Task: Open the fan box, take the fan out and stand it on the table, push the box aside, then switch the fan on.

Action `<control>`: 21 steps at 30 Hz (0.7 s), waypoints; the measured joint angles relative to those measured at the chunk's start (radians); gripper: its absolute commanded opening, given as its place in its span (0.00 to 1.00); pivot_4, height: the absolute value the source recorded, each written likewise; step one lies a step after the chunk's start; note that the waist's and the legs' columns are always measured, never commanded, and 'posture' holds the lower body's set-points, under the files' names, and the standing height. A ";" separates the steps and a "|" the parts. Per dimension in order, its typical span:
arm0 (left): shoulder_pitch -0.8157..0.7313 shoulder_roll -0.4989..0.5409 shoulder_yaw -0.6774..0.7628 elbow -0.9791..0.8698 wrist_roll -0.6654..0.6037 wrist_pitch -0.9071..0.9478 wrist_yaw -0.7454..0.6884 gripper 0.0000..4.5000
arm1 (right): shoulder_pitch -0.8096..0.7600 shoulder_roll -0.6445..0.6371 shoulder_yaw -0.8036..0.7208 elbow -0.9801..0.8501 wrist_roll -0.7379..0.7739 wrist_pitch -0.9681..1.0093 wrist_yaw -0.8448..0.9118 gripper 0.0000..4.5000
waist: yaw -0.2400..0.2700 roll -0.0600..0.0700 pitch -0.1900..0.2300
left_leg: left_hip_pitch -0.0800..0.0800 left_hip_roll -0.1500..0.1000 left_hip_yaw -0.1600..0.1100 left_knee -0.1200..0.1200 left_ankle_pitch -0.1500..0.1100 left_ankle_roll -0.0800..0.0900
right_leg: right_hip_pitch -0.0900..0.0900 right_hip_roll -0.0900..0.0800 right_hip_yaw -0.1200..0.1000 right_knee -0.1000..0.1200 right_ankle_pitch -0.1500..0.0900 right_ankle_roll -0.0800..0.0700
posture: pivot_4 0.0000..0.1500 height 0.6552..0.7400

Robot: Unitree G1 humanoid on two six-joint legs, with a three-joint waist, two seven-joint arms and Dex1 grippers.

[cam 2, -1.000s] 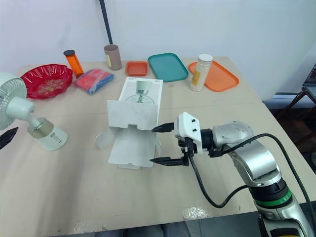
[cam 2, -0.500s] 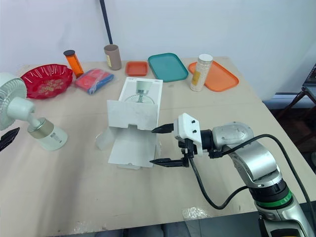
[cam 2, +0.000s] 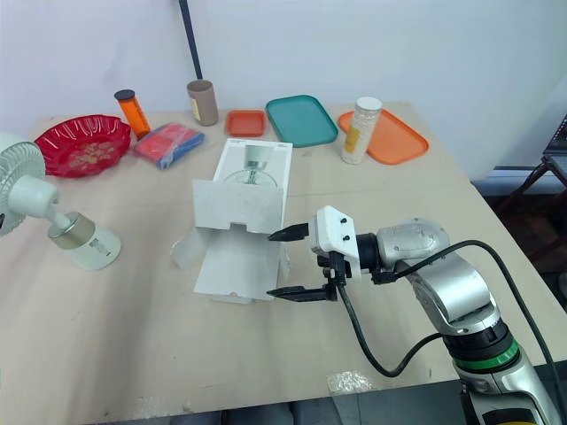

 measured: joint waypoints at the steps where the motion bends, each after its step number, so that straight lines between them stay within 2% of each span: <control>1: 0.011 -0.011 0.015 -0.012 -0.005 0.006 -0.002 0.99 | -0.003 0.001 0.001 0.005 -0.003 -0.001 0.001 1.00 | -0.001 0.000 0.000 | 0.000 0.000 0.000 0.000 0.000 0.000 | 0.000 0.000 0.000 0.000 0.000 0.000 | 1.00 1.00; 6: 0.080 -0.080 0.072 -0.088 -0.044 0.031 -0.008 0.99 | -0.011 0.015 0.007 0.025 -0.007 -0.019 0.015 1.00 | 0.001 0.000 0.000 | 0.000 0.000 0.000 0.000 0.000 0.000 | 0.001 0.000 0.000 0.000 0.000 0.000 | 1.00 1.00; 15: 0.132 -0.134 0.140 -0.124 -0.078 0.032 -0.003 0.99 | -0.024 0.023 0.020 0.048 -0.009 -0.031 0.025 1.00 | 0.001 0.000 0.000 | 0.000 0.000 0.000 0.000 0.000 0.000 | 0.001 0.000 0.000 0.000 0.000 0.000 | 1.00 1.00; 21: 0.129 -0.154 0.183 -0.156 -0.191 0.022 -0.009 0.99 | -0.027 0.023 0.024 0.049 -0.010 -0.036 0.025 1.00 | 0.001 0.000 0.000 | 0.000 0.000 0.000 0.001 0.000 0.000 | 0.001 0.000 0.000 0.000 0.000 0.000 | 1.00 1.00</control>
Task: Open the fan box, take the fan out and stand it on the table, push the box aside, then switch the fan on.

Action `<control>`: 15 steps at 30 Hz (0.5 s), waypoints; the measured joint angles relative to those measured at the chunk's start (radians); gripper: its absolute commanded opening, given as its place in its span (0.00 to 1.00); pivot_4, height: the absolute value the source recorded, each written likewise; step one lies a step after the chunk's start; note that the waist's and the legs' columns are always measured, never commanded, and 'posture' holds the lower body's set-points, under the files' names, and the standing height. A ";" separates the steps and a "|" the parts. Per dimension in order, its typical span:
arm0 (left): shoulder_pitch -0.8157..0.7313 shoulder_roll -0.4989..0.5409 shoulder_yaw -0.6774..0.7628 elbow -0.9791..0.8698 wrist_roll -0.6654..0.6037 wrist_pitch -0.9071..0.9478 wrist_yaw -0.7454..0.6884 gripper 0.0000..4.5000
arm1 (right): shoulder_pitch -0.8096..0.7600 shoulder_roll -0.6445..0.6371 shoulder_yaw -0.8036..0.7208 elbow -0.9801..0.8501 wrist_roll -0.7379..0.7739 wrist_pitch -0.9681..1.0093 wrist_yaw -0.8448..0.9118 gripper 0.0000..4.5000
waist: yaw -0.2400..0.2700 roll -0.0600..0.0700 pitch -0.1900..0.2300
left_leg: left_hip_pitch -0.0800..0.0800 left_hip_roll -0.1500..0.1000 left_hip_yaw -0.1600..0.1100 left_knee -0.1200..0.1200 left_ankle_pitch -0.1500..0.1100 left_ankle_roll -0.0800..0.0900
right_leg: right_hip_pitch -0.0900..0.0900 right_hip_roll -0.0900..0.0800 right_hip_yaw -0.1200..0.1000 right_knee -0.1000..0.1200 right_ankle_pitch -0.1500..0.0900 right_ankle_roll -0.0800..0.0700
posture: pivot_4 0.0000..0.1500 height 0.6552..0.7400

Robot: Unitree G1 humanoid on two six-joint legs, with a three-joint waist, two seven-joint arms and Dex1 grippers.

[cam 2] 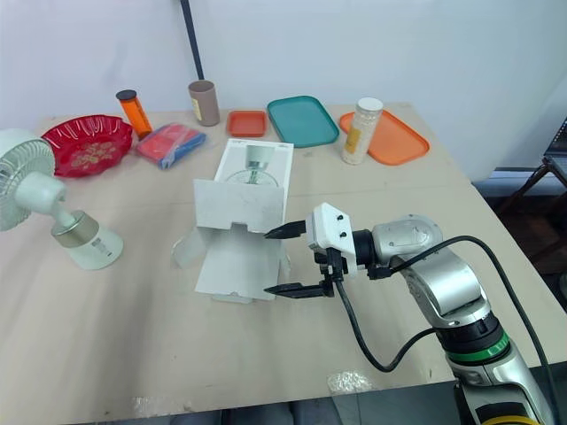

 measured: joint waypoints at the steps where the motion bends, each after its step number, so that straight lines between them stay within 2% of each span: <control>1: -0.001 0.000 0.010 -0.006 -0.029 0.002 0.000 0.99 | 0.000 0.000 0.001 0.000 0.000 0.000 0.000 1.00 | 0.000 0.000 0.000 | 0.000 0.000 0.000 0.000 0.000 0.000 | 0.000 0.000 0.000 0.000 0.000 0.000 | 1.00 1.00; 2: -0.004 0.005 0.035 -0.010 -0.092 0.024 -0.002 0.99 | 0.000 0.000 0.002 0.000 0.000 0.000 0.000 1.00 | 0.000 0.000 0.000 | 0.000 0.000 0.000 0.000 0.000 0.000 | 0.000 0.000 0.000 0.000 0.000 0.000 | 1.00 1.00; 8: 0.105 0.057 0.095 -0.045 -0.285 0.050 -0.102 0.99 | 0.000 0.000 0.002 0.002 -0.005 -0.002 -0.001 1.00 | -0.001 0.000 0.000 | 0.000 0.000 0.000 0.000 0.000 0.000 | 0.000 0.000 0.000 0.000 0.000 0.000 | 1.00 1.00; 15: 0.222 0.146 0.146 -0.061 -0.468 0.094 -0.214 0.99 | -0.001 0.000 0.002 0.009 -0.013 -0.005 -0.002 1.00 | -0.003 0.001 0.000 | 0.000 0.000 0.000 0.000 0.000 0.000 | 0.000 0.000 0.000 0.000 0.000 0.000 | 1.00 1.00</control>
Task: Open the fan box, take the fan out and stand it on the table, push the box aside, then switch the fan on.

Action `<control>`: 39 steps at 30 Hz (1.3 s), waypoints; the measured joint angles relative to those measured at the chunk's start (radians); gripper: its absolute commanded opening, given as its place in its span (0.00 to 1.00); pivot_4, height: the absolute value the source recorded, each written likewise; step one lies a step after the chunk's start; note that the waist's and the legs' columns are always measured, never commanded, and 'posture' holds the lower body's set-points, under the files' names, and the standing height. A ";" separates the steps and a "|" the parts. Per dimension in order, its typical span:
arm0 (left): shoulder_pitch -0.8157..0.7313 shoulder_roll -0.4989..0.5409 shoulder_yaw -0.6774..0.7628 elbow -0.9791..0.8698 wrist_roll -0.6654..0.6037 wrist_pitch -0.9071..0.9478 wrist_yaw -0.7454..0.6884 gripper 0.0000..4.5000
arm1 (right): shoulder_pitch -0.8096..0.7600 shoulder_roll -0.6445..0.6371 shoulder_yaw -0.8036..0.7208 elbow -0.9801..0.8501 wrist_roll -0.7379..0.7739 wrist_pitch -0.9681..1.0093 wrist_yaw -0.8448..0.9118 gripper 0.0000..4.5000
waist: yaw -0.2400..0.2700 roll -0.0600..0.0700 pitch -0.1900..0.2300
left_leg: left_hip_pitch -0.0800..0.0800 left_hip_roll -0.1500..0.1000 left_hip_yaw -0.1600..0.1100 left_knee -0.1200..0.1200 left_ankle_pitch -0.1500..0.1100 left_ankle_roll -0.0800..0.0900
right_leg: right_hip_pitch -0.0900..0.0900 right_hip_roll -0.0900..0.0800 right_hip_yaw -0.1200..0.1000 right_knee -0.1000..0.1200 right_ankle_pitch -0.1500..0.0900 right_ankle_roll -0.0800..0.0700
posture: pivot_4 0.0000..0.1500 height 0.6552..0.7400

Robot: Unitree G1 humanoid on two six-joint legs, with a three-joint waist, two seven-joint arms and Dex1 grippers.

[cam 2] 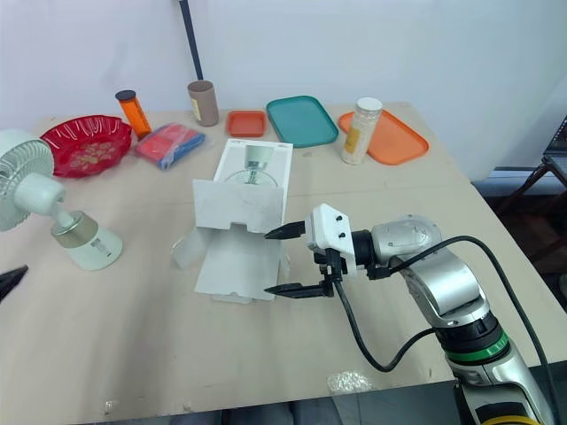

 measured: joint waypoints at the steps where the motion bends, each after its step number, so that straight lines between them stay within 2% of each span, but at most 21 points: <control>1: 0.015 0.011 0.001 -0.001 -0.018 0.001 -0.016 0.99 | 0.000 0.000 0.000 0.001 0.000 0.000 -0.002 1.00 | 0.000 0.000 0.000 | 0.000 0.000 0.000 0.000 0.000 0.000 | 0.000 0.000 0.000 0.000 0.000 0.000 | 1.00 1.00; 7: 0.067 0.025 -0.038 -0.041 -0.035 -0.016 -0.116 0.99 | 0.001 0.000 -0.001 0.000 0.000 0.012 -0.019 1.00 | 0.000 0.001 0.000 | 0.000 0.000 0.000 0.000 0.000 0.000 | 0.000 0.000 0.000 0.000 0.000 0.000 | 1.00 1.00; 10: 0.065 0.039 -0.136 -0.075 -0.006 -0.055 -0.176 0.99 | 0.014 0.000 -0.019 -0.031 0.012 0.063 -0.070 1.00 | 0.001 0.001 0.000 | 0.000 0.000 0.000 0.000 0.000 0.000 | 0.001 0.000 0.000 0.000 0.000 0.000 | 1.00 1.00; 16: -0.028 0.095 -0.319 -0.068 0.073 -0.158 -0.277 0.99 | 0.043 0.036 -0.071 -0.168 0.077 0.290 -0.286 1.00 | 0.001 0.002 0.000 | 0.000 0.000 0.000 0.000 0.000 0.000 | 0.000 0.001 0.001 0.000 0.000 -0.001 | 1.00 1.00; 23: -0.158 0.114 -0.500 0.016 0.117 -0.196 -0.286 0.99 | 0.090 0.130 -0.148 -0.314 0.150 0.621 -0.608 1.00 | 0.000 0.003 -0.001 | 0.000 0.000 0.000 -0.001 0.000 0.001 | 0.000 0.001 0.001 0.000 0.000 -0.001 | 1.00 1.00; 28: -0.203 0.107 -0.588 0.054 0.157 -0.206 -0.259 0.99 | 0.128 0.195 -0.160 -0.421 0.197 0.767 -0.751 1.00 | -0.001 0.003 -0.001 | 0.000 0.000 0.000 -0.001 0.000 0.001 | -0.001 0.002 0.002 0.000 -0.001 0.000 | 1.00 1.00; 33: -0.276 0.096 -0.656 0.168 0.262 -0.265 -0.238 0.99 | 0.136 0.194 -0.171 -0.439 0.175 0.814 -0.842 1.00 | 0.000 0.003 -0.001 | 0.001 0.000 0.000 -0.001 0.000 0.001 | 0.000 0.002 0.002 0.000 -0.001 0.000 | 1.00 1.00; 39: -0.346 0.089 -0.734 0.195 0.290 -0.271 -0.196 0.99 | 0.123 0.275 -0.172 -0.435 0.165 0.851 -0.937 1.00 | -0.002 0.004 -0.001 | 0.000 0.001 0.000 -0.001 -0.001 0.002 | -0.001 0.002 0.003 0.000 -0.001 0.000 | 1.00 1.00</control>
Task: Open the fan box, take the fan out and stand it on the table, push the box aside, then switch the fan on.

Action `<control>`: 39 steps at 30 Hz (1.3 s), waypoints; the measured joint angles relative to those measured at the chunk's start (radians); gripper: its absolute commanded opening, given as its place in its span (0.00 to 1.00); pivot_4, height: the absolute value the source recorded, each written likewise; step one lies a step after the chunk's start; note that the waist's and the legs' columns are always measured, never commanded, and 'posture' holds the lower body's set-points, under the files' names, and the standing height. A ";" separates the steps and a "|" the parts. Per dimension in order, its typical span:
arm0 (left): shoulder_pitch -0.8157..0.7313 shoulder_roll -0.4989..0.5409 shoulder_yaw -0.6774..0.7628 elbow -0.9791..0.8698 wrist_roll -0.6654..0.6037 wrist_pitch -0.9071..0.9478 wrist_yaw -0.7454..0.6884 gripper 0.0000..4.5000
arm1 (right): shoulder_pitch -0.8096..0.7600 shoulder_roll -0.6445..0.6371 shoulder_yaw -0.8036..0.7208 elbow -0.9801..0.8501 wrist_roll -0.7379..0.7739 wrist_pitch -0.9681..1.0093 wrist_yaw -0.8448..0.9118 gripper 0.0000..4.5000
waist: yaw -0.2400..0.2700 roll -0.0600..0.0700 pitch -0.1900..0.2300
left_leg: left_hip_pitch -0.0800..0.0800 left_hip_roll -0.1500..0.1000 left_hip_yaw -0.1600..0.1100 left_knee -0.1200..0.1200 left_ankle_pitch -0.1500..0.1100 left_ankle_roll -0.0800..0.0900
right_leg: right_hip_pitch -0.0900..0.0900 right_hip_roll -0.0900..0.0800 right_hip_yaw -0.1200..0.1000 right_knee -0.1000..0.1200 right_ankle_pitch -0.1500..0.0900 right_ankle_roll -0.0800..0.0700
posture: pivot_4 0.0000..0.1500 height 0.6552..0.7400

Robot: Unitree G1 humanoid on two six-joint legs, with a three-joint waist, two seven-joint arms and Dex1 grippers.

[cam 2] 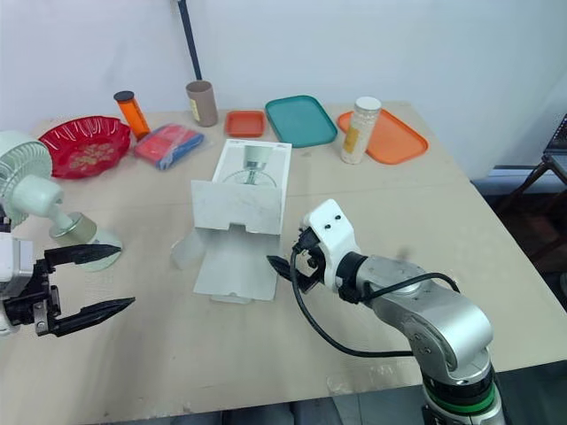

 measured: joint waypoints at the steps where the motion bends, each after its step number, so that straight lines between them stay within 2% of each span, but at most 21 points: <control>1: 0.000 0.000 -0.007 0.000 0.001 0.000 0.000 0.99 | -0.005 0.007 0.000 0.000 0.000 0.005 -0.008 1.00 | -0.002 0.000 0.000 | 0.000 0.000 0.000 0.000 0.000 0.000 | 0.000 0.000 0.000 0.000 0.000 0.000 | 1.00 1.00; 5: 0.018 -0.032 -0.044 0.003 0.032 -0.022 0.003 0.99 | -0.024 0.042 0.019 0.032 -0.014 0.009 -0.038 1.00 | -0.005 0.000 0.000 | 0.000 0.000 0.000 0.000 0.000 0.000 | 0.000 0.000 0.000 0.000 0.000 0.000 | 1.00 1.00; 14: 0.000 -0.068 -0.094 0.010 0.069 -0.043 0.050 0.99 | -0.140 0.118 0.151 0.220 -0.144 -0.036 -0.103 1.00 | -0.006 0.000 0.000 | 0.000 0.000 0.000 0.000 0.000 0.000 | 0.000 0.000 0.000 0.000 0.000 0.000 | 1.00 1.00; 28: 0.007 -0.104 -0.126 -0.013 0.072 -0.044 0.087 0.99 | -0.210 0.052 0.337 0.366 -0.349 -0.188 -0.055 1.00 | -0.006 0.000 0.000 | 0.000 0.000 0.000 0.000 0.000 0.000 | -0.001 0.000 0.000 0.000 0.000 0.000 | 1.00 1.00; 31: 0.006 -0.108 -0.132 -0.014 0.077 -0.046 0.089 1.00 | -0.211 0.053 0.345 0.383 -0.377 -0.210 -0.044 0.81 | -0.006 0.000 0.000 | 0.000 0.000 0.000 0.000 0.000 0.000 | -0.001 0.000 0.000 0.001 0.000 0.000 | 1.00 1.00; 33: 0.006 -0.112 -0.134 -0.014 0.080 -0.049 0.091 1.00 | -0.212 0.055 0.345 0.394 -0.391 -0.216 -0.042 0.61 | -0.006 0.000 0.000 | 0.000 0.000 0.000 0.000 0.000 0.000 | -0.001 0.000 0.000 0.001 0.000 0.000 | 1.00 1.00; 34: 0.005 -0.116 -0.136 -0.014 0.082 -0.058 0.093 1.00 | -0.213 0.060 0.344 0.404 -0.400 -0.219 -0.041 0.46 | -0.006 0.000 0.000 | 0.000 0.000 0.000 0.000 0.000 0.000 | -0.001 0.000 0.000 0.001 0.000 -0.001 | 1.00 1.00; 35: 0.005 -0.117 -0.137 -0.014 0.082 -0.061 0.094 1.00 | -0.213 0.061 0.344 0.409 -0.403 -0.219 -0.041 0.46 | -0.006 0.000 0.000 | 0.000 0.000 0.000 0.000 0.000 0.000 | -0.001 0.000 0.000 0.001 0.000 -0.001 | 1.00 1.00; 36: 0.004 -0.117 -0.140 -0.014 0.086 -0.065 0.098 1.00 | -0.213 0.064 0.341 0.415 -0.409 -0.219 -0.040 0.31 | -0.006 0.000 0.000 | 0.000 0.000 0.000 0.000 0.000 0.000 | -0.001 0.000 0.000 0.001 0.000 -0.001 | 1.00 1.00; 39: 0.002 -0.121 -0.153 -0.014 0.089 -0.067 0.106 1.00 | -0.212 0.071 0.339 0.422 -0.419 -0.219 -0.036 0.11 | -0.006 0.000 0.000 | 0.000 0.000 0.000 0.000 0.000 0.000 | -0.001 0.000 0.000 0.000 0.000 -0.001 | 1.00 1.00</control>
